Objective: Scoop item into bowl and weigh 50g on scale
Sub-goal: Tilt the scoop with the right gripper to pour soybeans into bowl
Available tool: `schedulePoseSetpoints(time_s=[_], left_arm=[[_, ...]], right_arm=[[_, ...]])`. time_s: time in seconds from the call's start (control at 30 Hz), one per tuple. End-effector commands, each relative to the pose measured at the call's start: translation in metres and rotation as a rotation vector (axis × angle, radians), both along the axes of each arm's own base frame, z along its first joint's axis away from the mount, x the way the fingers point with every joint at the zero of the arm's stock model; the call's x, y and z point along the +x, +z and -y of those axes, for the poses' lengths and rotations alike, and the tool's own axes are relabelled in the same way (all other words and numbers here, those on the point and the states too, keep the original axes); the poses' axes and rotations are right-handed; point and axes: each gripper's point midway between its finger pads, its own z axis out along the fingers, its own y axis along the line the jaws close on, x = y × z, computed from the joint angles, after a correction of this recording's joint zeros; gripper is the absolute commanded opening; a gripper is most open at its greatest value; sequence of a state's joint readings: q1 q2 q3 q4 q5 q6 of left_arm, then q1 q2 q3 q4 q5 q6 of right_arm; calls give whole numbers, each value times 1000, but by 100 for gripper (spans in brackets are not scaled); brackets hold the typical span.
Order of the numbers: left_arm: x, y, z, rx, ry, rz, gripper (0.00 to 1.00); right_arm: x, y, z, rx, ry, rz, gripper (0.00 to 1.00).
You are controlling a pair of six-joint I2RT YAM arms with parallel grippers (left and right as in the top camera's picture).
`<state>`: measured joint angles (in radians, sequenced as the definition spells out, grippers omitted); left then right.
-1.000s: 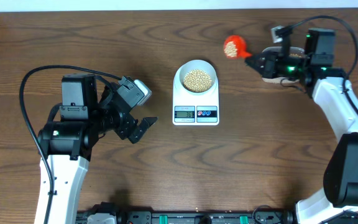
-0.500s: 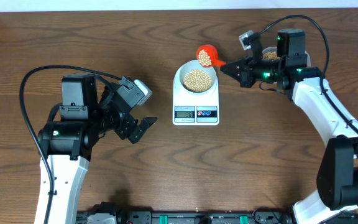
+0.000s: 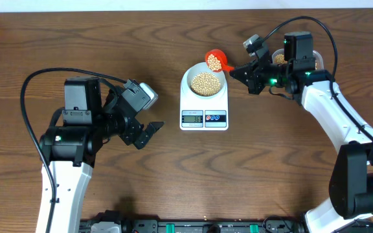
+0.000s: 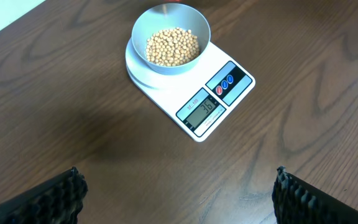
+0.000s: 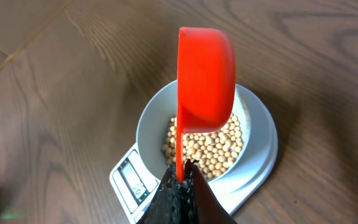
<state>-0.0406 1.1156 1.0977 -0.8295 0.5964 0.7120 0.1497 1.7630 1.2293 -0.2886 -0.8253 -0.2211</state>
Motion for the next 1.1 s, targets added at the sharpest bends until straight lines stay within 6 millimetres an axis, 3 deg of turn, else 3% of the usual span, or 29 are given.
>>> schedulePoseSetpoints(time_s=[0.0,0.27,0.43,1.07], left_arm=[[3,6,-1,5,-5,23,98],[3,6,-1,5,-5,23,98],[3,6,-1,5,-5,23,98],[3,6,-1,5,-5,23,98]], right_arm=[[-1,-4,-3,-32,34,46,1],[-1,-4,-3,-35,40,55,1],[-10,7,-13,44,109,56,1],[-5,0,-10,-21,86,86,1]])
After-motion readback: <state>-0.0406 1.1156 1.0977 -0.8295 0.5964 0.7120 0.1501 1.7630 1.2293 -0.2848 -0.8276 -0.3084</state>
